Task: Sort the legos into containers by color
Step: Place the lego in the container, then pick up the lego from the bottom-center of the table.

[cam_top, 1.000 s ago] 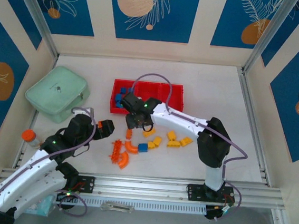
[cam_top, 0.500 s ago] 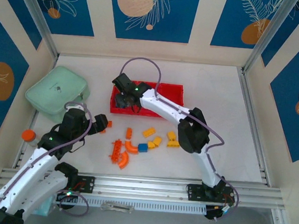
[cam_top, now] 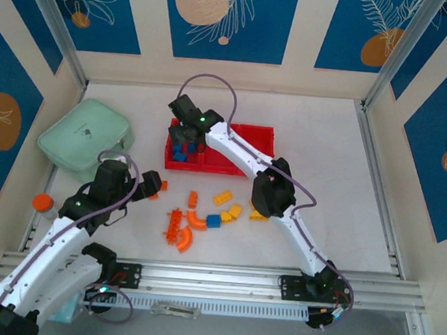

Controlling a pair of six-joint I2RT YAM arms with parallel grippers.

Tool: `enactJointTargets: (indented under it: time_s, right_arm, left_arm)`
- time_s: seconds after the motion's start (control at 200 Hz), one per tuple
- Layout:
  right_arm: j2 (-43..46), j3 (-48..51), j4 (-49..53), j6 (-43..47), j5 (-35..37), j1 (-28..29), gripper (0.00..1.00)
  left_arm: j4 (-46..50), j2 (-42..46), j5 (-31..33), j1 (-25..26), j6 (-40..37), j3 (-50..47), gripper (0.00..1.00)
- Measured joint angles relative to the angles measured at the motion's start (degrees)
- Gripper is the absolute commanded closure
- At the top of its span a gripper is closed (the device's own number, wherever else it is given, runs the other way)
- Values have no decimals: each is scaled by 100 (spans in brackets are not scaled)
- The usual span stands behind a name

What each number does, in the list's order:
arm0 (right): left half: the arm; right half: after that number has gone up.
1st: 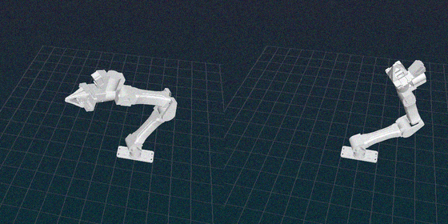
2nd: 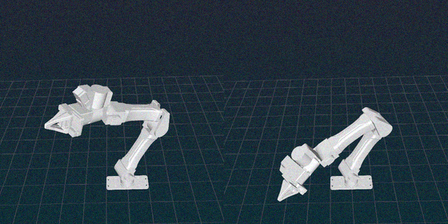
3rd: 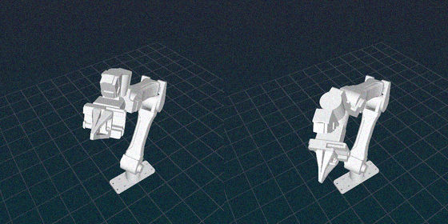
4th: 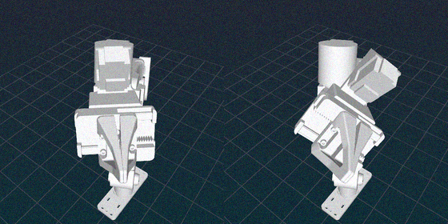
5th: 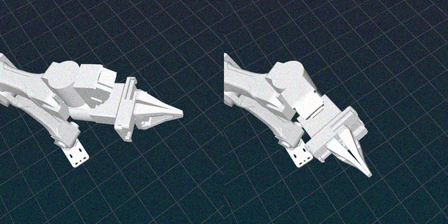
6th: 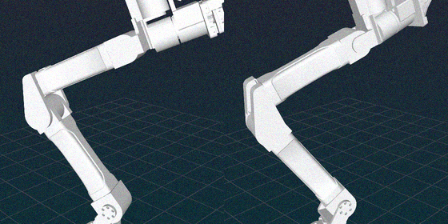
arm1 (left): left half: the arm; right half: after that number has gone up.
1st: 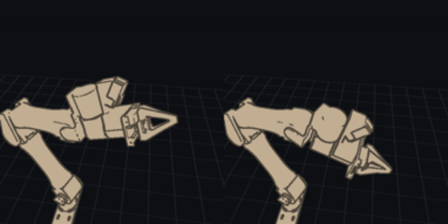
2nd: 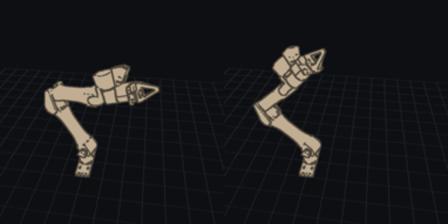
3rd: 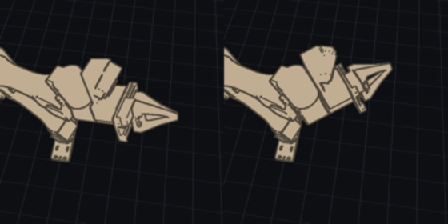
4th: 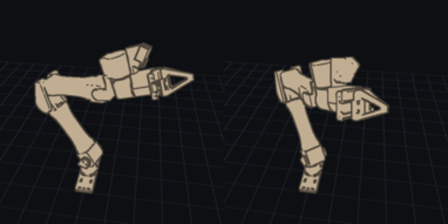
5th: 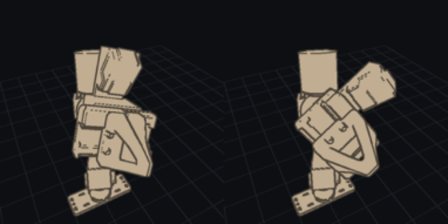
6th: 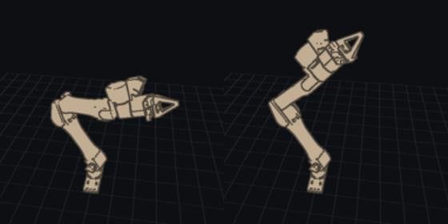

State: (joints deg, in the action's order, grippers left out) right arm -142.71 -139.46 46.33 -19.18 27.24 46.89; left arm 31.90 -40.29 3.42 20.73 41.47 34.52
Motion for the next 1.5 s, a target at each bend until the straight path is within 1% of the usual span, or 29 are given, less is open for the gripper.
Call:
enactJointTargets:
  time_s: [0.1,0.17,0.275,0.425,0.55,0.67,0.785,0.905,1.12,1.285,1.495]
  right_arm:
    - [24,9,42,35,0,15,22]
    - [179,269,44,59,2,42,21]
    - [798,1174,17,76,-20,107,20]
    - [2048,2612,-133,-13,-197,192,19]
    - [3005,3595,-232,-120,-240,282,19]
    - [3652,4413,-280,-267,-295,352,19]
    - [4083,5139,-236,-476,-337,452,18]
    - [4398,5744,-166,-772,-345,654,19]
    - [4725,6572,-94,-1388,-350,1182,22]
    - [4730,6957,-107,-1875,-369,1569,23]
    - [4590,7097,-181,-2264,-387,1766,30]
  left_arm:
    - [2,4,-42,0,0,20,1]
    - [9,22,-87,0,0,61,1]
    - [4,116,-192,0,4,90,1]
    - [-7,225,-387,0,24,90,1]
    - [-87,245,-564,0,85,66,1]
    - [-225,310,-732,2,177,-28,1]
    - [-289,398,-811,52,269,-109,1]
    - [-361,501,-833,199,387,-227,1]
    - [-575,431,-774,710,560,-380,1]
    - [-726,264,-621,1058,669,-428,1]
    - [-901,153,-428,1281,780,-503,1]
